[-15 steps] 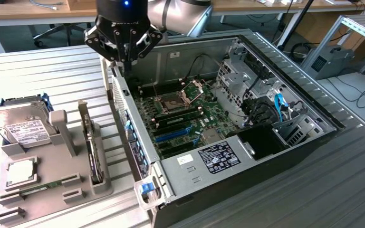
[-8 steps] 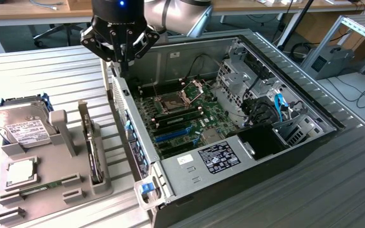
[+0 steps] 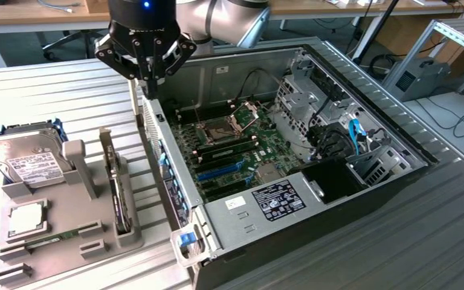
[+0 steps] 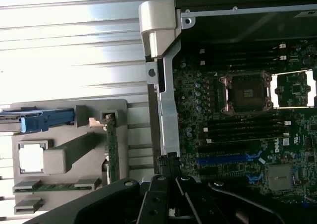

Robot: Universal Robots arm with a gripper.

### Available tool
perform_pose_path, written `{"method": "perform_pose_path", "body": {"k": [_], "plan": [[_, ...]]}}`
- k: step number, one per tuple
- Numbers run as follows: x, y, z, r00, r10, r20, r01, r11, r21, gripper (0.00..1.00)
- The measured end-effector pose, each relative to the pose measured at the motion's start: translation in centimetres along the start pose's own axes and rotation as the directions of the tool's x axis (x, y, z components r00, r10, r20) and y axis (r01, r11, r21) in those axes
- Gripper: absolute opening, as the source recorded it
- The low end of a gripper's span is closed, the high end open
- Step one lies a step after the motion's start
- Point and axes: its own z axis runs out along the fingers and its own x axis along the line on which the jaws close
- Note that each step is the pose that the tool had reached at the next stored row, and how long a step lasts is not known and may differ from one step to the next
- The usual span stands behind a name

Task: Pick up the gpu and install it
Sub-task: 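Reach for the gpu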

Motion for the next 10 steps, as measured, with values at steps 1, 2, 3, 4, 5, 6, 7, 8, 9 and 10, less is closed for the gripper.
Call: {"method": "perform_pose_path", "body": {"k": [1,2,3,4,5,6,7,8,9,10], "plan": [[0.1,-0.01,0.0,1.0,0.0,0.0,0.0,1.0,0.0,0.11],[0.2,-0.02,0.0,1.0,0.0,0.0,0.0,1.0,-0.0001,0.11],[0.31,-0.02,-0.01,1.0,0.0,0.0,0.0,1.0,0.0,0.11],[0.4,-0.03,-0.01,1.0,0.0,0.0,0.0,1.0,0.0,0.11],[0.5,-0.04,-0.01,1.0,0.0,0.0001,0.0,1.0,0.0,0.11],[0.59,-0.04,-0.01,1.0,0.0,0.0001,0.0,1.0,0.0,0.11],[0.68,-0.05,-0.02,1.0,0.0,0.0001,0.0,1.0,0.0,0.11],[0.77,-0.06,-0.02,1.0,0.0,0.0,0.0,1.0,0.0,0.11],[0.86,-0.07,-0.02,1.0,0.0,0.0,0.0,1.0,0.0,0.11],[0.95,-0.07,-0.03,1.0,0.0,0.0,0.0,1.0,0.0001,0.11]]}}
